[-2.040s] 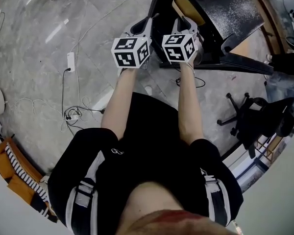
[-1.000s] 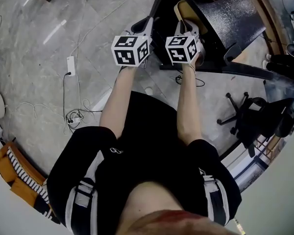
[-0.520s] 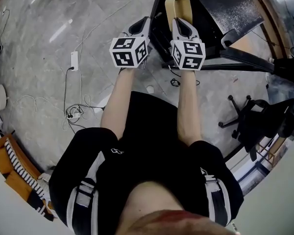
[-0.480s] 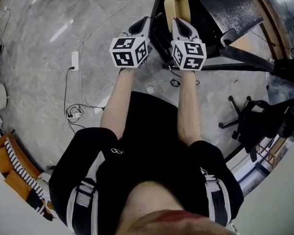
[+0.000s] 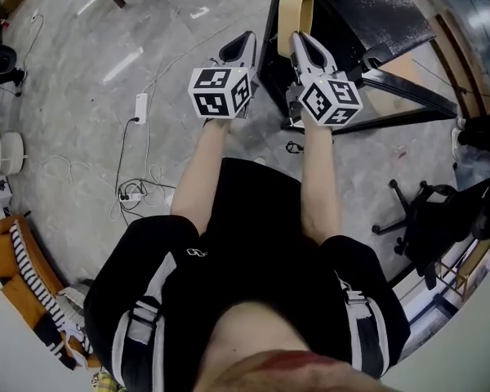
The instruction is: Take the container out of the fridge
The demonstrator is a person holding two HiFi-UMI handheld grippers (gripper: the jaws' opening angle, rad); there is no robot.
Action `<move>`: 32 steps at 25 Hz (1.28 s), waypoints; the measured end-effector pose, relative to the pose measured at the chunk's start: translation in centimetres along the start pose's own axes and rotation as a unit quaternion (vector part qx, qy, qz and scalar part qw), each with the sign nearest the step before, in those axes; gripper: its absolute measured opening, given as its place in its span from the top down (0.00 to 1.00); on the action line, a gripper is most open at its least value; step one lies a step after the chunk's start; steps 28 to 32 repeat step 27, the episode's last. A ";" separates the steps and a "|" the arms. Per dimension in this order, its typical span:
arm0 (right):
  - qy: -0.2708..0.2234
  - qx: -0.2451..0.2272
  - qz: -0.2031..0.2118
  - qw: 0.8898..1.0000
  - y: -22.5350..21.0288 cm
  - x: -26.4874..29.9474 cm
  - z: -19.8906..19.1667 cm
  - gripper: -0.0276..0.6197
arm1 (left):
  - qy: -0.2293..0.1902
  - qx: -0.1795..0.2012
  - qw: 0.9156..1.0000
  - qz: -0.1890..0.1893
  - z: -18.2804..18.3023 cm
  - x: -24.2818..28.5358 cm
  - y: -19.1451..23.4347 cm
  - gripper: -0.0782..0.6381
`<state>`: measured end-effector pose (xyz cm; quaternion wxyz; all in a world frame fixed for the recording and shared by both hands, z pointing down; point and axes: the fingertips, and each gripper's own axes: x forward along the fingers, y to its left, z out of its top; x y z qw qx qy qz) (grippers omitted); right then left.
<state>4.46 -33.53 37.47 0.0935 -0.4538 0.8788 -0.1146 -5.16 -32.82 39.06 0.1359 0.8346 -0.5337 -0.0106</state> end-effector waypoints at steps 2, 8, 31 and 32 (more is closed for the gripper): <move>-0.007 0.000 0.010 1.000 0.4 -0.5 0.4 0.93 | -0.008 0.007 1.000 0.002 0.4 -0.4 -0.6 0.88; -0.015 0.000 0.018 1.000 0.5 -1.4 1.0 0.93 | -0.014 0.020 1.000 0.000 0.7 -0.8 -2.0 0.88; -0.034 -0.011 0.032 0.999 0.1 -1.9 2.8 0.93 | -0.030 0.011 0.999 -0.006 1.6 -0.8 -3.3 0.88; -0.034 -0.011 0.032 0.999 0.1 -1.9 2.8 0.93 | -0.030 0.011 0.999 -0.006 1.6 -0.8 -3.3 0.88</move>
